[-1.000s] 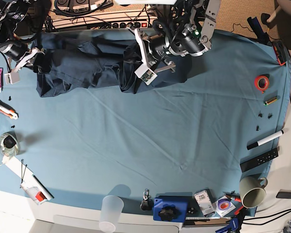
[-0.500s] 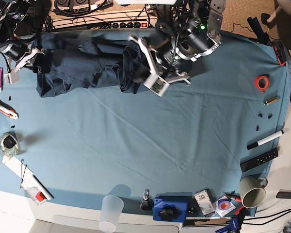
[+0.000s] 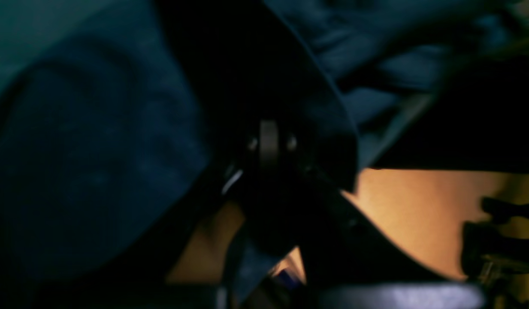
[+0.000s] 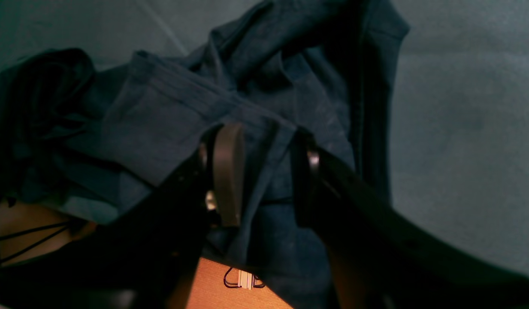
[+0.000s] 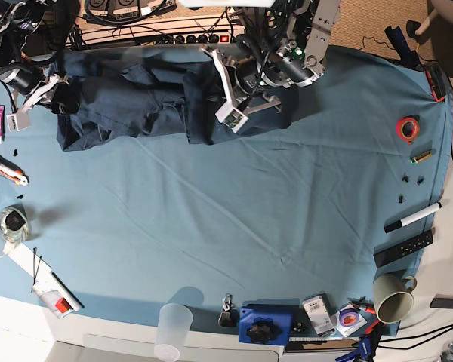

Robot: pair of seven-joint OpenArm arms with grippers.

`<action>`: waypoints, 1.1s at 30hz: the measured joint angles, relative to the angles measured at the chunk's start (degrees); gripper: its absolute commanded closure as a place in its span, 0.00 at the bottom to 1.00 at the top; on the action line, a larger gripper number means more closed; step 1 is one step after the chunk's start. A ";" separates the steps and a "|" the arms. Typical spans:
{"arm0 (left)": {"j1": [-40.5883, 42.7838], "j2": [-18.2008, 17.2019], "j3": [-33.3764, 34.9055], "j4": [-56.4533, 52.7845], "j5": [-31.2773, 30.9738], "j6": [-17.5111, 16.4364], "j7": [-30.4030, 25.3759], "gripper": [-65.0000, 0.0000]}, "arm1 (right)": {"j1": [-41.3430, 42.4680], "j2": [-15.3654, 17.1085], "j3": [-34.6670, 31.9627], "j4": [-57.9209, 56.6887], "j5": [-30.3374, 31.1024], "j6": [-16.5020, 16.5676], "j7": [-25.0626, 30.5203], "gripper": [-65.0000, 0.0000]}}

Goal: Fold the T-shirt properly
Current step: 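Press the folded end down with the left gripper onto the shirt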

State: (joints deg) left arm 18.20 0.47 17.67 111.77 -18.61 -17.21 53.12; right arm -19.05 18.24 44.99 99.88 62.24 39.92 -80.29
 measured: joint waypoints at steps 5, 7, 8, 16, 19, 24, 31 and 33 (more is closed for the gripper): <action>-0.04 0.00 0.00 -2.89 -0.15 -0.42 -0.79 1.00 | 0.00 0.00 0.00 0.00 0.00 0.00 0.17 0.71; -0.04 0.02 0.00 -6.08 -0.17 -0.46 -1.14 1.00 | 0.00 0.00 0.00 0.00 0.07 0.00 0.17 0.71; -0.04 0.02 0.00 -7.69 0.13 -0.57 -1.16 1.00 | 0.00 0.00 0.00 0.00 0.04 0.00 0.17 0.71; -0.42 0.00 -0.04 -8.00 -1.16 -1.68 0.22 1.00 | 0.00 0.48 0.00 0.00 1.38 0.00 1.97 0.71; 0.24 -0.13 -0.04 -3.96 -2.29 -1.44 1.51 1.00 | 0.02 0.50 0.00 0.00 1.75 0.00 3.17 0.71; -0.13 -0.02 -0.04 6.23 -2.60 -1.60 4.74 1.00 | 0.00 0.48 0.00 0.00 1.73 0.00 3.17 0.71; 2.49 -0.24 -0.04 14.34 1.81 2.82 5.42 1.00 | 0.00 0.48 0.00 0.00 1.75 0.00 3.17 0.71; 3.65 -1.33 0.00 15.50 2.08 2.78 5.60 1.00 | 0.00 0.48 0.00 0.00 1.75 -0.02 3.50 0.71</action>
State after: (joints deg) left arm 21.85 -0.86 17.67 127.26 -16.53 -14.44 58.72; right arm -19.05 18.72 44.99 99.88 63.99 39.90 -76.79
